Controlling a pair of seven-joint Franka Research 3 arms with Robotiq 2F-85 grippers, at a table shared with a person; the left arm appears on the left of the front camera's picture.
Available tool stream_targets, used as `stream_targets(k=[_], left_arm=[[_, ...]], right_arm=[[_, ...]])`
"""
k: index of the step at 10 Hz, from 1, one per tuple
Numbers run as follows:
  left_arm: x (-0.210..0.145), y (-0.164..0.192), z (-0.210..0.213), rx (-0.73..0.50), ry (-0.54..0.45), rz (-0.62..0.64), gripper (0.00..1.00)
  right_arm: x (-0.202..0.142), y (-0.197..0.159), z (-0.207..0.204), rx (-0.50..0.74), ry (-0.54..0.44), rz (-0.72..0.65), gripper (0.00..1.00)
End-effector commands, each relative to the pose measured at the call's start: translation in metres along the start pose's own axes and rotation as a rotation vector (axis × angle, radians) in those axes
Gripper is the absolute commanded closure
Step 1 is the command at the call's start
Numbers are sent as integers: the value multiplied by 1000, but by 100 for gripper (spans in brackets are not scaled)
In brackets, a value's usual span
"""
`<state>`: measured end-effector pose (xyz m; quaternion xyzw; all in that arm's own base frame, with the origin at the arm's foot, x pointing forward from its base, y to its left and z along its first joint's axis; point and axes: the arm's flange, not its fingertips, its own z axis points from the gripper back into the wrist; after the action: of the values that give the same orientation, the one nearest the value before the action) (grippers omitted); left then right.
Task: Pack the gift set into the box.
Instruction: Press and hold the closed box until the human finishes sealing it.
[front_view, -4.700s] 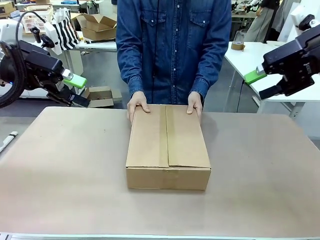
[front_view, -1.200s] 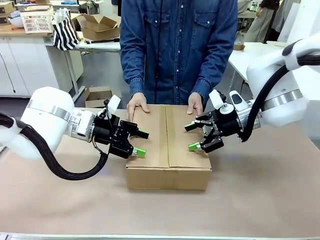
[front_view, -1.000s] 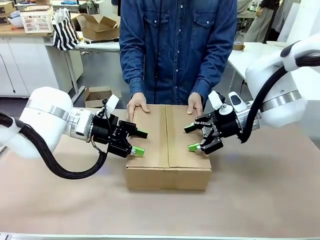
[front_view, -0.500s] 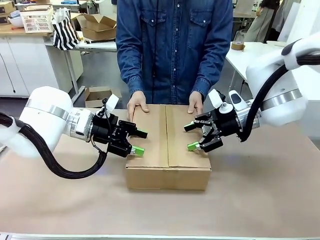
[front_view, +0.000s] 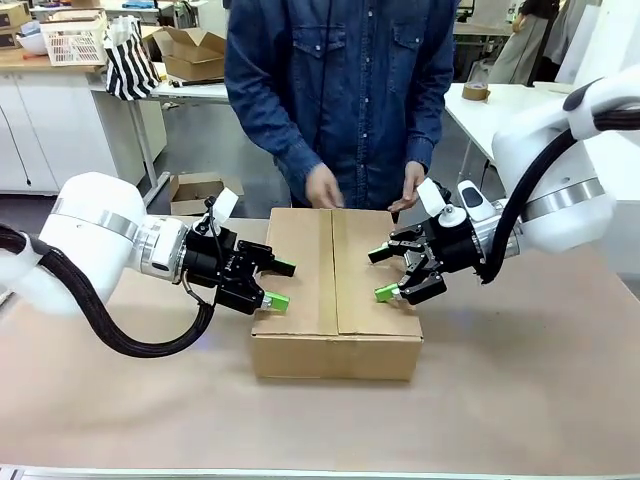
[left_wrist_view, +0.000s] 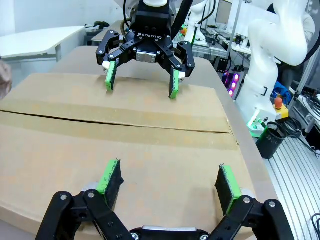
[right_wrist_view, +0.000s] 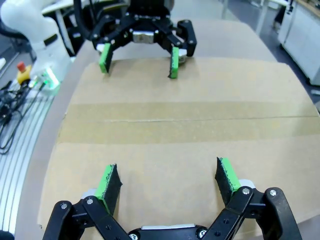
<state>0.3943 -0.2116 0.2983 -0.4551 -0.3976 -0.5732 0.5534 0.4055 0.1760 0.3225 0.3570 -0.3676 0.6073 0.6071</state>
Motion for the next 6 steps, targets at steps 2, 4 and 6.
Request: stream_targets(k=[2, 4, 6], left_arm=[[-1, -1, -1, -1, 0, -5, 0], [-1, -1, -1, -1, 0, -5, 0], [-1, -1, -1, -1, 0, -5, 0]], right_arm=[[-2, 1, 0, -4, 7, 10, 0], [-2, 1, 0, -4, 7, 10, 0], [-2, 1, 0, -4, 7, 10, 0]])
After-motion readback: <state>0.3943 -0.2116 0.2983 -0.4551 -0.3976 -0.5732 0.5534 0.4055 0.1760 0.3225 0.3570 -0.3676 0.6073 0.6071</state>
